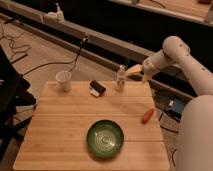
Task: Place the eraser in the ceramic cup
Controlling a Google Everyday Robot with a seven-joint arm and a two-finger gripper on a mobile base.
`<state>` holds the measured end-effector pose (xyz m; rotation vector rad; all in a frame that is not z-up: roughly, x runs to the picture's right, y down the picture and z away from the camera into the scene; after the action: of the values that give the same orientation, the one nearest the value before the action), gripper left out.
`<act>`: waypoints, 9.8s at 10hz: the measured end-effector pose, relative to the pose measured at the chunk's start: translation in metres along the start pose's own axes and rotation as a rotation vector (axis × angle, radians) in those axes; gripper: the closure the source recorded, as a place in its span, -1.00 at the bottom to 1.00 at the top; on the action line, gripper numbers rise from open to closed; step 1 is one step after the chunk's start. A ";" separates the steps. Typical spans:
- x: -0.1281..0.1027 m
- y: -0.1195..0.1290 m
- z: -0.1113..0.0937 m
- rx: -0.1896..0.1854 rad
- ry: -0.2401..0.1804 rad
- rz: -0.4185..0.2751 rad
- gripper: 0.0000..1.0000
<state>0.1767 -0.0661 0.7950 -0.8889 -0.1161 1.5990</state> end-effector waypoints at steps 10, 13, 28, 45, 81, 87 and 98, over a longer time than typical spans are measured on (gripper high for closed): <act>-0.025 0.084 0.017 0.064 -0.142 -0.224 -0.60; -0.038 0.085 0.023 0.096 -0.150 -0.253 -0.60; -0.041 0.166 0.180 -0.038 0.048 -0.387 -0.60; -0.060 0.089 0.249 0.243 0.092 -0.424 -0.60; -0.155 0.268 0.163 -0.231 -0.340 -0.450 1.00; -0.166 0.286 0.178 -0.154 -0.369 -0.612 1.00; -0.134 0.349 0.269 -0.251 -0.347 -0.651 1.00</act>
<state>-0.2683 -0.1659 0.8580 -0.6558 -0.7852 1.1153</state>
